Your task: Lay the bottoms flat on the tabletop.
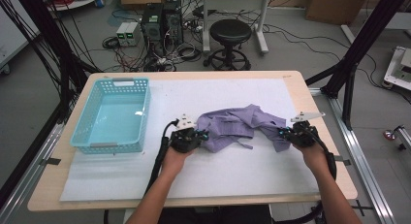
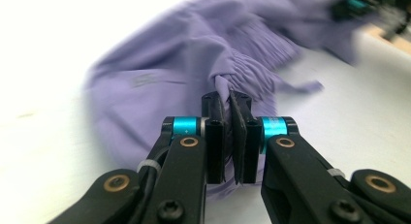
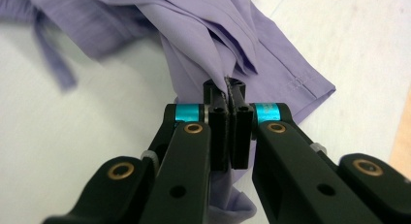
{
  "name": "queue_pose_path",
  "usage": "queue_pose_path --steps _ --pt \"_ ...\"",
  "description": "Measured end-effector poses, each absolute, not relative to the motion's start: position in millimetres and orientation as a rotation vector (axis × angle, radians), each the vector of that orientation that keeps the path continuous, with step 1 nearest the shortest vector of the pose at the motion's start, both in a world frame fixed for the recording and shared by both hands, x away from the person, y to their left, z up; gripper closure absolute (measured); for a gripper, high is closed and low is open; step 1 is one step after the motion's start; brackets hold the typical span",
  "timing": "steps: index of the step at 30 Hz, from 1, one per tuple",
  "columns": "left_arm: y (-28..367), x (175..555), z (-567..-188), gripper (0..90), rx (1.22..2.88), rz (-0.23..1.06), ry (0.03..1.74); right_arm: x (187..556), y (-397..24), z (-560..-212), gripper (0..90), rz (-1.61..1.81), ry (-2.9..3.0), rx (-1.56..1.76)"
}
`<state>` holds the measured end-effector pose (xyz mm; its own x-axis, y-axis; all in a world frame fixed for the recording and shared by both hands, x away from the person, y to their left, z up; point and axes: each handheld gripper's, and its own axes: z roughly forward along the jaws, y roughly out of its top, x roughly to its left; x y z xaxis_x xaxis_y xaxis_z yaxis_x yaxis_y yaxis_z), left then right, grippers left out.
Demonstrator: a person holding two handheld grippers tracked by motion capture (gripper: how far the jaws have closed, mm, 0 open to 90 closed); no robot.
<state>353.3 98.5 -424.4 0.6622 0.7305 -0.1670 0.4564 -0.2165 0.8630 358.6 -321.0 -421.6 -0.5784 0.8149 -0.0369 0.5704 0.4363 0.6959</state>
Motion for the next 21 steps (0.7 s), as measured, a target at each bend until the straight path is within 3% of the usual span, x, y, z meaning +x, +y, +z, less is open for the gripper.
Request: queue_pose_path --steps 12,13,15,16,21 --pt "132.1 384.6 -433.9 82.9 1.753 0.440 1.141 299.6 -324.6 -411.7 88.7 1.019 2.566 0.983" --pt "133.2 384.8 -433.8 78.7 1.733 0.441 1.153 299.4 -323.8 -409.3 84.6 1.049 2.558 0.973" --pt "135.6 383.2 -430.6 59.6 1.679 0.433 1.169 304.2 -321.5 -400.2 70.2 1.167 2.498 0.992" --pt "137.1 381.9 -428.3 54.5 1.660 0.432 1.160 308.0 -319.6 -395.8 65.3 1.215 2.465 1.007" --pt "144.5 371.5 -420.0 46.9 1.625 0.439 1.096 339.7 -294.2 -382.1 52.4 1.313 2.355 0.993"
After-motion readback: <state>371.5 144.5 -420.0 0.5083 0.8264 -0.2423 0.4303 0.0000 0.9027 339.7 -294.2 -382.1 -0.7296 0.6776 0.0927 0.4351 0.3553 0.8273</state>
